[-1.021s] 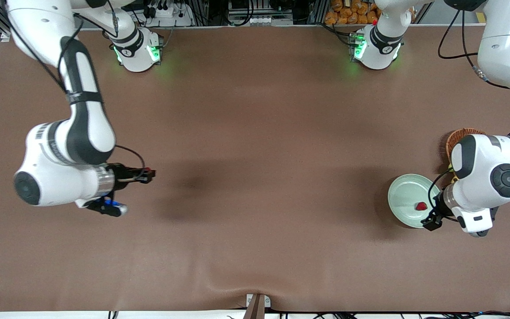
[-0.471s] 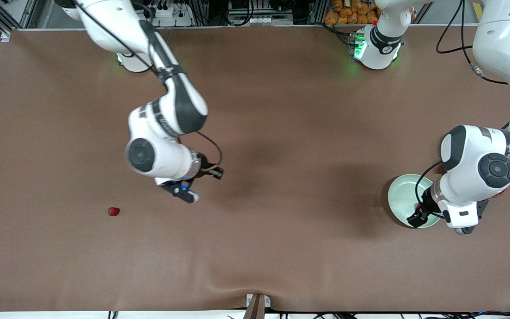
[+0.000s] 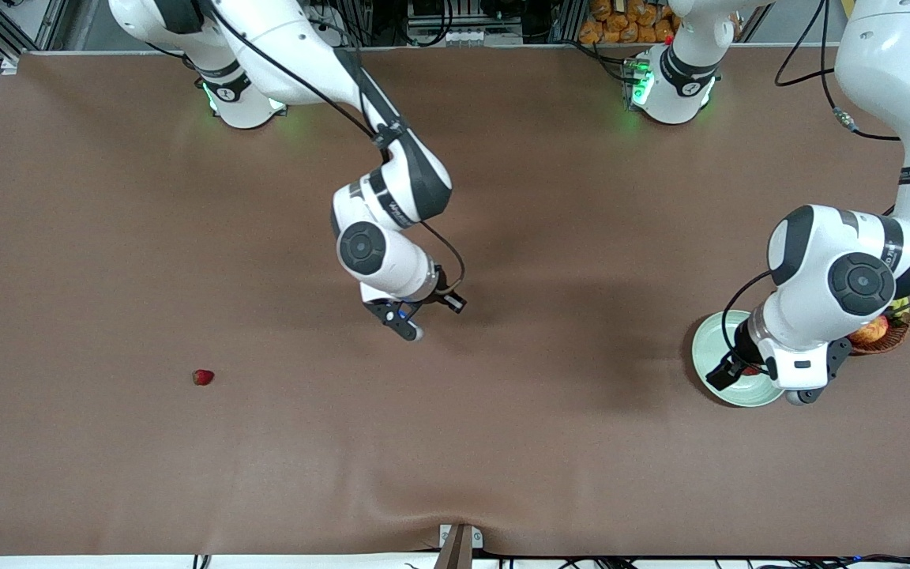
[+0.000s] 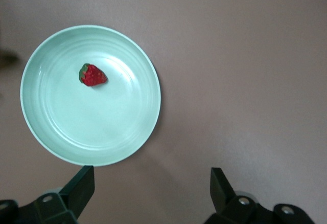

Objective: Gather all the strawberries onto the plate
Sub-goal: 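Carry the second strawberry to mid-table with the right gripper and release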

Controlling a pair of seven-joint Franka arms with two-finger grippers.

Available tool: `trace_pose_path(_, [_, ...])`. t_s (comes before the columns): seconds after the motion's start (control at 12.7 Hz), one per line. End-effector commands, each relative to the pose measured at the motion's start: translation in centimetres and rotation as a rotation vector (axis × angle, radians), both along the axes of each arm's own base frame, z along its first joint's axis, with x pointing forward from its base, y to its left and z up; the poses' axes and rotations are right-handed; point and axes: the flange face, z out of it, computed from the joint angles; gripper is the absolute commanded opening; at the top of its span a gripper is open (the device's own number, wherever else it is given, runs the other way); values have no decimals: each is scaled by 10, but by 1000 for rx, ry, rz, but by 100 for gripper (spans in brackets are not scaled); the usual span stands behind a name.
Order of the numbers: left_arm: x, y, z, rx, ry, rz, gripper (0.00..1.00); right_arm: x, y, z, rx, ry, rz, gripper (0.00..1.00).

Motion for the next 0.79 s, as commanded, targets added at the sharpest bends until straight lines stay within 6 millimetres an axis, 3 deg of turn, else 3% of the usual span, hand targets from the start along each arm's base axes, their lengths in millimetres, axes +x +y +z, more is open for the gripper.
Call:
trace_pose_path(0.0, [-13, -20, 7, -4, 7, -54, 100, -12, 21, -36, 20, -25, -78, 2])
trace_pose_path(0.16, [-16, -34, 2, -12, 14, -74, 100, -25, 38, -55, 41, -54, -102, 4])
trace_pose_path(0.24, [-17, -41, -3, -20, 22, -85, 100, -30, 43, -57, 41, -48, -111, 28])
trace_pose_path(0.31, [-19, -52, -4, -31, 24, -102, 100, -26, 37, -56, 34, -33, -122, 99])
trace_pose_path(0.55, [-23, -82, -15, -40, 39, -146, 100, -15, 23, -32, 26, 18, -118, 100])
trace_pose_path(0.71, [-26, -101, -27, -47, 51, -175, 100, 8, -5, 3, 30, 81, -132, 100])
